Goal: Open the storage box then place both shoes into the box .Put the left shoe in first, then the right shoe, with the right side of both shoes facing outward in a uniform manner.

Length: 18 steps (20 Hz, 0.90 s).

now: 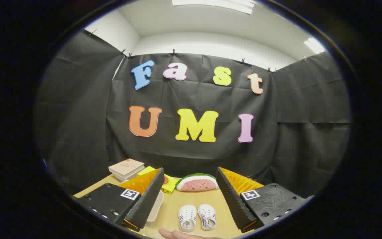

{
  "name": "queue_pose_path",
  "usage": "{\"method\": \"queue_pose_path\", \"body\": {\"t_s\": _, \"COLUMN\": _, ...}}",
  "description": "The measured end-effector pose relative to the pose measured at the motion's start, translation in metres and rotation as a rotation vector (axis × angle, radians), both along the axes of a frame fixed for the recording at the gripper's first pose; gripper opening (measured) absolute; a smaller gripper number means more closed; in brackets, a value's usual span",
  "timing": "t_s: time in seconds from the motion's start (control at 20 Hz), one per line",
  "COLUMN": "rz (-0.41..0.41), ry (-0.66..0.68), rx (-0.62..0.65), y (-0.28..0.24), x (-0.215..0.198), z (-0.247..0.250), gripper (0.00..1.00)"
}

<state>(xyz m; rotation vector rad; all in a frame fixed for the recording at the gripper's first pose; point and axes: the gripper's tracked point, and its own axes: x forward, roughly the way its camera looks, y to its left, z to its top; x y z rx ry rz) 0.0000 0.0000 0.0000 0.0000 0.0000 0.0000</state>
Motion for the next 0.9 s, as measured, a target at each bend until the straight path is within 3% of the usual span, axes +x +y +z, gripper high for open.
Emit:
{"method": "queue_pose_path", "body": {"t_s": 0.45, "rz": 0.017, "ry": -0.035, "rx": -0.017, "y": -0.030, "x": 0.007, "z": 0.014, "gripper": 0.95}}
{"method": "queue_pose_path", "body": {"t_s": 0.9, "rz": 0.071, "ry": 0.032, "rx": 0.039, "y": -0.041, "x": 0.036, "z": -0.009, "gripper": 0.95}}
